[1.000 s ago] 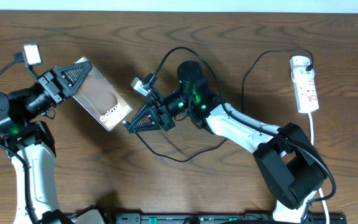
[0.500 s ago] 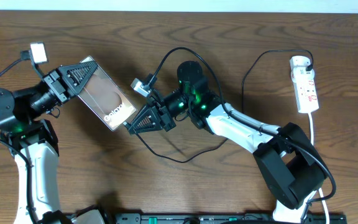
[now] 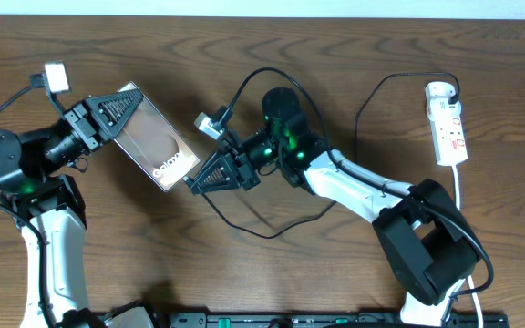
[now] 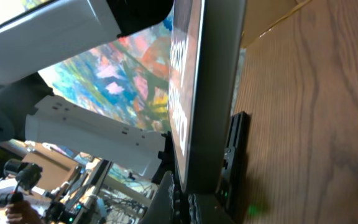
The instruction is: Plug charger to phone and switch on socket
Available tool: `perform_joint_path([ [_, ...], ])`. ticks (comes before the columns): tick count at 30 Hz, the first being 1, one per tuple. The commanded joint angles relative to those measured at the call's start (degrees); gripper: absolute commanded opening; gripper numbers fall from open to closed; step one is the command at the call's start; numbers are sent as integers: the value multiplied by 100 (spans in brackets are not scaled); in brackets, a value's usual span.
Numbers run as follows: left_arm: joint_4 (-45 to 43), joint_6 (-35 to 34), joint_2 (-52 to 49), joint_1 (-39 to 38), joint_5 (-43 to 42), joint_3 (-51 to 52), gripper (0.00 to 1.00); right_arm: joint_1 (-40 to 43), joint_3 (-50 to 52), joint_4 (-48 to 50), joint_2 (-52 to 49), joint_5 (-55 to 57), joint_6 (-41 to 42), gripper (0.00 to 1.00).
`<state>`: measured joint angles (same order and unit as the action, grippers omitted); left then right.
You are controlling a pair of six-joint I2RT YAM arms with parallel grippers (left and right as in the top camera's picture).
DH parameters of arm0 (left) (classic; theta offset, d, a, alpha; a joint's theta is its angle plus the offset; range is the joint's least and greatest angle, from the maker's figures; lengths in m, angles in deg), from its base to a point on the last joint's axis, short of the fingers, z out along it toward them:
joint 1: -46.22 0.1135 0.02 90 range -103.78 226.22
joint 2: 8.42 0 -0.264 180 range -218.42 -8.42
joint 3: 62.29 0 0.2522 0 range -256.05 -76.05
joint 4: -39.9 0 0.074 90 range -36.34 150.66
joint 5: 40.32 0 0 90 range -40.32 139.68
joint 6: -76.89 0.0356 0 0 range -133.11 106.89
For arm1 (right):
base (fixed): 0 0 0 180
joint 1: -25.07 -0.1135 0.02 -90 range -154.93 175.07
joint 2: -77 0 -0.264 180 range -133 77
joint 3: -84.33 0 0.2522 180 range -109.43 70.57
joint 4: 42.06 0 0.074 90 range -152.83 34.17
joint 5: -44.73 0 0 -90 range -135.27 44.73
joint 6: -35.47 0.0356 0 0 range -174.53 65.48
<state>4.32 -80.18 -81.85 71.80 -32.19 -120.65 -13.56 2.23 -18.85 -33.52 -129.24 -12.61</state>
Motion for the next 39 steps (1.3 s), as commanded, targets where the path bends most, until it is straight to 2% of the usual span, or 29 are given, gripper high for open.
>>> perform_joint_path([
  [1, -46, 33, 46, -44, -129, -61, 7, 105, -59, 15, -17, 90, 48, 1],
  [9, -42, 33, 46, -44, -129, -61, 7, 92, -59, 15, -17, 105, 48, 1],
  [14, 258, 42, 46, -46, 66, -61, 7, 92, -59, 15, -17, 273, 48, 1],
  [28, 256, 688, 46, -525, 138, -22, 7, 96, -59, 76, -17, 476, 188, 1],
  [39, 258, 699, 46, -564, 0, -9, 7, 234, -59, 315, -17, 413, 354, 3],
])
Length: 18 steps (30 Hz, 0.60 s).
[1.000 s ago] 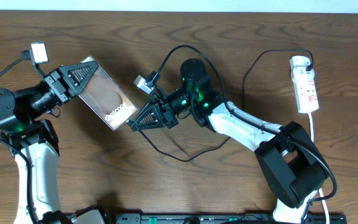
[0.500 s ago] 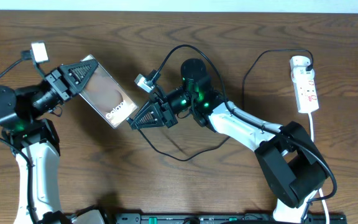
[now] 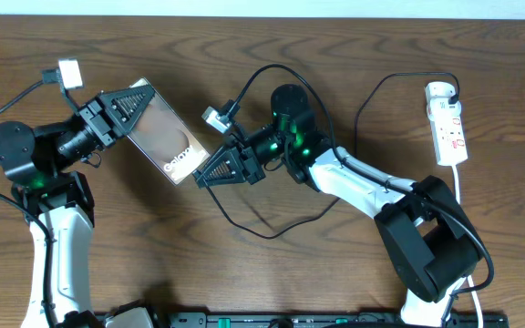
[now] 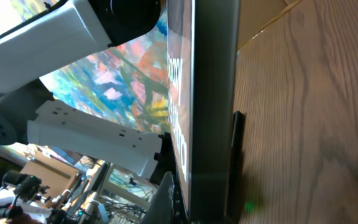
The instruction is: Plug charger to phone and switch on socket
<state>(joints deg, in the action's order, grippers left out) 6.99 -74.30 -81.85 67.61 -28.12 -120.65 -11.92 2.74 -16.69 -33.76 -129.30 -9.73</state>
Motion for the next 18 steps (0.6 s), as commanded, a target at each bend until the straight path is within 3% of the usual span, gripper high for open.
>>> perform_joint_path([
  [1, -11, 109, 46, -144, -407, -9, 7, 70, -109, 96, 7, 413, 68, 6],
  [5, -11, 94, 46, -142, -404, -9, 7, 70, -107, 98, 7, 413, 85, 35],
  [8, -11, 94, 46, -142, -404, -9, 8, 70, -107, 96, 7, 413, 85, 66],
  [12, -11, 94, 46, -142, -404, -9, 7, 70, -107, 96, 7, 402, 85, 99],
  [18, -11, 96, 46, -20, -404, -9, 7, 70, -107, 96, 7, 398, 83, 99],
])
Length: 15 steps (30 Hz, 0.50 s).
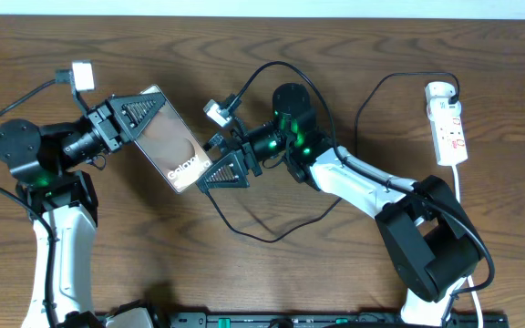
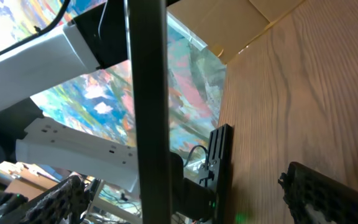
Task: Plug charger to phone and switch on socket
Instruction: 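Open the right gripper, withdraw from the phone, move toward the power strip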
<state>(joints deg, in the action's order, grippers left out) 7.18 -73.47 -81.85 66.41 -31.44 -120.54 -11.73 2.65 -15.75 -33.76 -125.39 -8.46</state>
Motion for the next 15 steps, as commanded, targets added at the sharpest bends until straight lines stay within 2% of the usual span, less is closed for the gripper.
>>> perform_joint_path([
  [1, -31, 13, 46, 153, -72, -20, 7, 50, -98, 2, 7, 7, -44, 99],
  [6, 98, 13, 44, 684, -63, -20, 7, 160, -98, 2, 7, 4, -20, 99],
  [9, 566, 114, 44, 1172, -42, -17, 7, 269, -98, 2, 7, 4, 44, 99],
  [13, 1674, 664, 44, 1668, -48, -17, 7, 435, -98, -46, 7, 11, 87, 99],
  [15, 2361, 1176, 44, 1797, -48, -17, 8, 525, -98, -96, 7, 13, 87, 99],
])
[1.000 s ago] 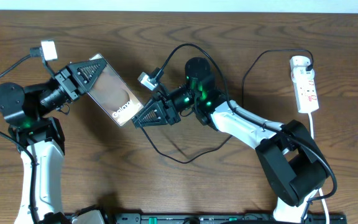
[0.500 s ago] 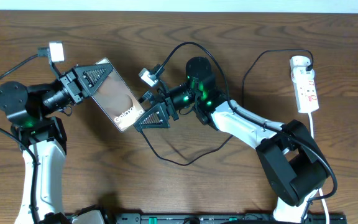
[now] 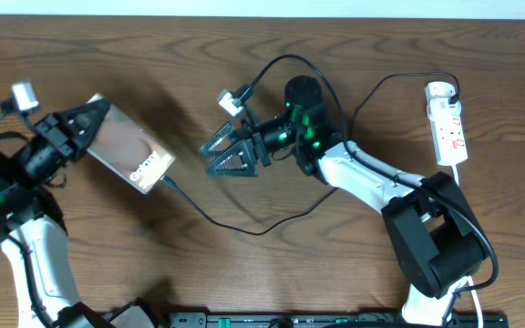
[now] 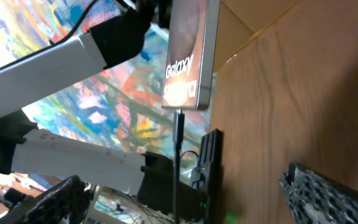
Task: Plug charger to phone and switch on socket
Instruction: 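Open the right gripper, withdraw from the phone, move toward the power strip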
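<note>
My left gripper (image 3: 87, 128) is shut on the upper end of the phone (image 3: 128, 153), holding it tilted at the table's left. The phone (image 4: 191, 56) shows "Galaxy" on its screen. The black charger cable (image 3: 244, 228) is plugged into the phone's lower edge and trails right across the wood. In the right wrist view the cable (image 4: 178, 155) runs straight up into the phone's bottom edge. My right gripper (image 3: 229, 155) is open with nothing between its fingers, well right of the phone. The white socket strip (image 3: 448, 128) lies at the far right, out of both grippers' reach.
The cable loops over the middle of the wooden table (image 3: 153, 264), passes under my right arm and arcs up to the plug (image 3: 440, 91) at the strip's top end. A white lead runs from the strip down the right edge.
My left arm has carried the phone to the left, away from my right gripper. The cable has stayed in the phone. My right gripper is still open and has shifted slightly up and right.
At first my right gripper was shut on the charger plug at the phone's lower edge, with my left gripper holding the phone. It was still pressed there a moment later. Then it stood open around the cable. Now the phone is apart from it, cable attached.
</note>
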Available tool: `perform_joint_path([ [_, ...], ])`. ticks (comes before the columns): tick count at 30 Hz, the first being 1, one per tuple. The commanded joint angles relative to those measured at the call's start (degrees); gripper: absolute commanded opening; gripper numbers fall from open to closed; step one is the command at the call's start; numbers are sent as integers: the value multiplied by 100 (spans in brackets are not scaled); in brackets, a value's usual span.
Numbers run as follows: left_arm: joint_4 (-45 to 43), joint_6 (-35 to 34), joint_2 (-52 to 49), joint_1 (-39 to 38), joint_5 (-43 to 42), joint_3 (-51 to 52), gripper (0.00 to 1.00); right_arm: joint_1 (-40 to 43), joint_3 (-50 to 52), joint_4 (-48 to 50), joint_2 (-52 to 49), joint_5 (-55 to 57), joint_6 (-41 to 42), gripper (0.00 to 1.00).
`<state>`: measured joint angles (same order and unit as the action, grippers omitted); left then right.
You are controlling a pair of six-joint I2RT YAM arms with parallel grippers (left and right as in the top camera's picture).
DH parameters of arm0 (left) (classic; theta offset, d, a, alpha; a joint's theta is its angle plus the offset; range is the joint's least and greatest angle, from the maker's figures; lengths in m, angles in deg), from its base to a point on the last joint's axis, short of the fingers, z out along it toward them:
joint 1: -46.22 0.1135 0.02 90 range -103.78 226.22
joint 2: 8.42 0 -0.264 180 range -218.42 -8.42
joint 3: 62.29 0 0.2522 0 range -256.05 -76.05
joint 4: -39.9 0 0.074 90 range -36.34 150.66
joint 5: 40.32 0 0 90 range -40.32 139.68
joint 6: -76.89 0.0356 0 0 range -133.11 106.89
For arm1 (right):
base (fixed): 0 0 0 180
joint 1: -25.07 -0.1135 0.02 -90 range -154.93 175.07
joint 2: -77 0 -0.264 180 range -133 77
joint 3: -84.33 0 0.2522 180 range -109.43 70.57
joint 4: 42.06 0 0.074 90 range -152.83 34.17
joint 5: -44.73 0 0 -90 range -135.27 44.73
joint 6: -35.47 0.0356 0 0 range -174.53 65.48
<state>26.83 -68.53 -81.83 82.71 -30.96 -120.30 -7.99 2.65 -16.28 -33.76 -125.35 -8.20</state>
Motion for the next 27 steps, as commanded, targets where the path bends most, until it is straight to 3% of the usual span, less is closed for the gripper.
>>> perform_joint_path([
  [1, 820, 1056, 42, 212, -94, -42, 8, 192, -98, -98, 7, 13, 59, 99],
  [5, 2608, 2483, 42, 238, 337, -42, 7, 396, -98, -564, 7, 94, 26, 99],
  [9, 4527, 3711, 42, 232, 1574, -42, 7, 584, -96, -1158, 7, 219, -236, 99],
  [13, 5759, 4638, 42, 232, 2337, -42, 8, 719, -96, -2186, 7, 874, -734, 99],
  [19, 6345, 4983, 42, 232, 2909, -22, 7, 728, -98, -4363, 15, 2734, -1637, 99],
  [27, 6332, 4981, 42, 33, 3405, -7, 7, 885, -105, -5790, 411, 4371, -1971, 99],
])
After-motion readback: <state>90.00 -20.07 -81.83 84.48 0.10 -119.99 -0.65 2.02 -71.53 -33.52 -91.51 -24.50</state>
